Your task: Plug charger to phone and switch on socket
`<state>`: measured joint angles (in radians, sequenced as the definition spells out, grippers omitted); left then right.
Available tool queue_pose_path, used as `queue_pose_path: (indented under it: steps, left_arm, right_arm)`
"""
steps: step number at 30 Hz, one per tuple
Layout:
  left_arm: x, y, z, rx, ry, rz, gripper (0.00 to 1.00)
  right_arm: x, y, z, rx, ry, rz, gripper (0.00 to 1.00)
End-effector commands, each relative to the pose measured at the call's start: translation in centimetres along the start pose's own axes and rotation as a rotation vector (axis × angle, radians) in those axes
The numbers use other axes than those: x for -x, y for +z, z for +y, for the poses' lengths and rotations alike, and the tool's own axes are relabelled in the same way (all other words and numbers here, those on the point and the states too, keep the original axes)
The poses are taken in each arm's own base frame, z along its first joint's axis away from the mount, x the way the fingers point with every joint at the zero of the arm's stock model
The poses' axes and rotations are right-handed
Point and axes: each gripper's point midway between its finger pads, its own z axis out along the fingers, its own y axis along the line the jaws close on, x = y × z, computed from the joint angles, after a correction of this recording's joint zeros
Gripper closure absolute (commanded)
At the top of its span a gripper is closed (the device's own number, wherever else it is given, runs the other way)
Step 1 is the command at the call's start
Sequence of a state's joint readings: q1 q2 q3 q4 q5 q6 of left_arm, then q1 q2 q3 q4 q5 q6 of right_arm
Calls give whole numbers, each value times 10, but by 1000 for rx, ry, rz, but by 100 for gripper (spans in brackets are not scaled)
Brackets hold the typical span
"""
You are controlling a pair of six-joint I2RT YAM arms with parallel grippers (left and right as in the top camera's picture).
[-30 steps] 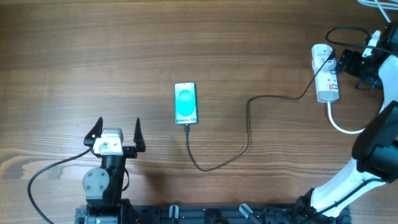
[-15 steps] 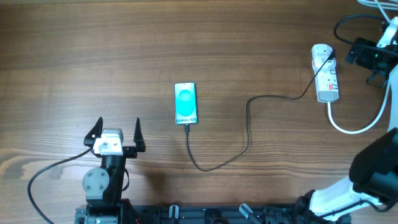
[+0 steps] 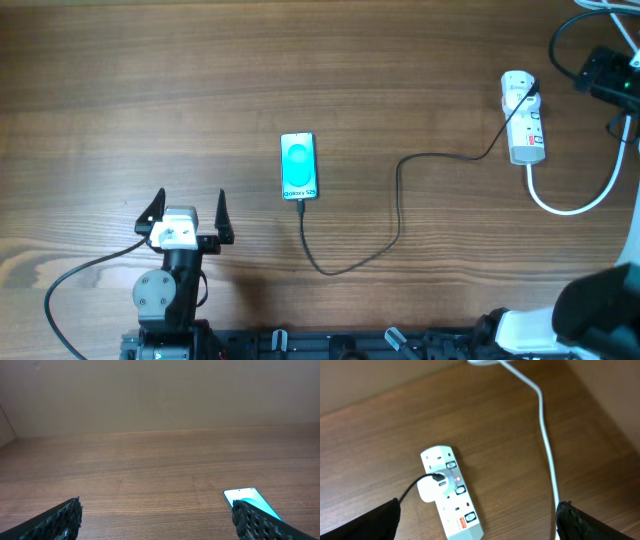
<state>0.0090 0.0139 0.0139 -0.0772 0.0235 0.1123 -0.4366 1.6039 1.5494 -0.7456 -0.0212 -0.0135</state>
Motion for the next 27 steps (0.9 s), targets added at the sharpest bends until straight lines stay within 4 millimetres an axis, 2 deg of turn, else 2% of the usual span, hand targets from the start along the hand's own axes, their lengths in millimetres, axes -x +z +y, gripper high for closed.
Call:
queue_pose_path:
  steps: [1, 5, 7, 9, 13, 18, 21, 23, 27]
  left_arm:
    - [-2, 0, 4, 19, 14, -3, 0]
    - [-2, 0, 4, 19, 14, -3, 0]
    - [-2, 0, 4, 19, 14, -3, 0]
    - [-2, 0, 4, 19, 14, -3, 0]
    - [-2, 0, 4, 19, 14, -3, 0]
    - [-2, 0, 4, 19, 14, -3, 0]
    - [-2, 0, 4, 19, 14, -3, 0]
    - [-2, 0, 4, 19, 14, -3, 0]
    - [-2, 0, 4, 19, 14, -3, 0]
  right_arm:
    - [14, -23, -2, -12, -12, -64, 0]
    - [14, -25, -2, -12, -13, -67, 0]
    - [7, -21, -2, -12, -13, -50, 0]
    - [-11, -10, -2, -11, -11, -1, 0]
    - [-71, 16, -2, -8, -9, 150, 0]
    - [-125, 31, 0, -3, -10, 273, 0]
    - [-159, 31, 6, 6, -21, 338, 0]
    - [-170, 27, 9, 12, -27, 351, 0]
    - [-166, 18, 10, 12, -30, 319, 0]
